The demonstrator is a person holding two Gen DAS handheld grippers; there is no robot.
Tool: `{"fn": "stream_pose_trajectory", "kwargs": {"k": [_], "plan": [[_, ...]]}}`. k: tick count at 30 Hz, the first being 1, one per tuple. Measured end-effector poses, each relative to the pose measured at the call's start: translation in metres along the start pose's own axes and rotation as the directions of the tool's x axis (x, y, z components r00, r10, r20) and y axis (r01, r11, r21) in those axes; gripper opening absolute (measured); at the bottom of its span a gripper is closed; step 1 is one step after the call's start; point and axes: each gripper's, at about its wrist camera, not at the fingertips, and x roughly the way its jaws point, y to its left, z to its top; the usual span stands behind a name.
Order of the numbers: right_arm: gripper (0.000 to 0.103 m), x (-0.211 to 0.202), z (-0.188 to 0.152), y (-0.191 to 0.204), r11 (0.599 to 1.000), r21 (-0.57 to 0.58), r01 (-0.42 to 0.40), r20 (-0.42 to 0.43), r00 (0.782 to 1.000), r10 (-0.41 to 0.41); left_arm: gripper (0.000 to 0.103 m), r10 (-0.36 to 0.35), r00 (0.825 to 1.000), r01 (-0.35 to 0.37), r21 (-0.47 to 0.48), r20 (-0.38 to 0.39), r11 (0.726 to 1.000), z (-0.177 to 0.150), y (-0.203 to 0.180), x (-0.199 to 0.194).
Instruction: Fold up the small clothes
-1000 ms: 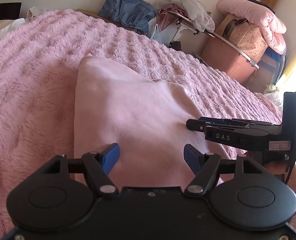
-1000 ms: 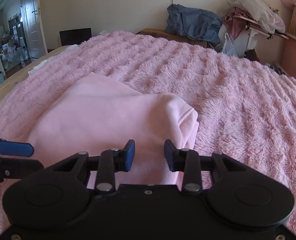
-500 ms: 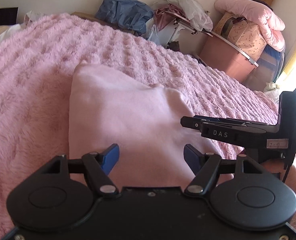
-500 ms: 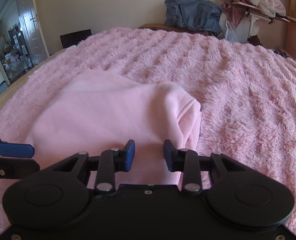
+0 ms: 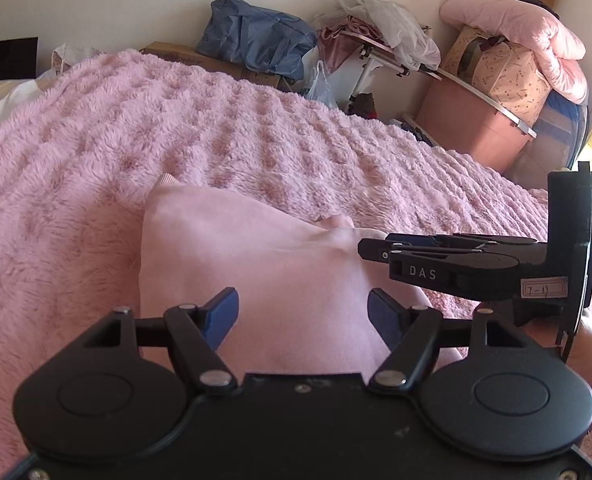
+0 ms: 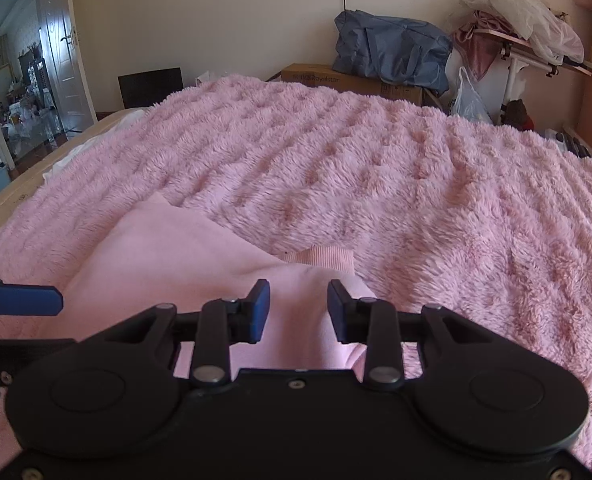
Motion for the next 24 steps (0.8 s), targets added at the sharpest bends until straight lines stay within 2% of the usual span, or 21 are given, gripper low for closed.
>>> {"fn": "stream_pose_trajectory", "kwargs": {"k": [3,9,16,19,24], "plan": [[0.033,0.012,-0.005,-0.005,1.000,-0.003,0.019,-0.025,1.000,-0.019,0.075,-0.010,1.000,0.010,-0.020,-0.009,1.000,-0.004,0.007,0.010],[0.032,0.031,-0.011,-0.015,1.000,0.011,0.027,-0.054,0.998,-0.026,0.075,0.006,1.000,-0.006,0.000,-0.020,1.000,-0.010,0.005,0.025],[0.032,0.041,-0.012,-0.019,0.999,0.016,0.030,-0.071,0.997,-0.029,0.075,-0.021,0.999,0.019,-0.057,-0.024,0.998,-0.008,0.014,0.031],[0.033,0.026,-0.007,-0.015,0.999,0.007,0.033,-0.051,0.998,-0.033,0.075,-0.009,1.000,0.008,-0.046,-0.011,0.999,-0.003,0.005,0.017],[0.033,-0.042,-0.010,0.007,0.999,-0.042,0.005,0.023,1.000,-0.004,0.075,0.056,0.997,-0.055,-0.012,0.046,0.998,-0.003,-0.015,-0.029]]}}
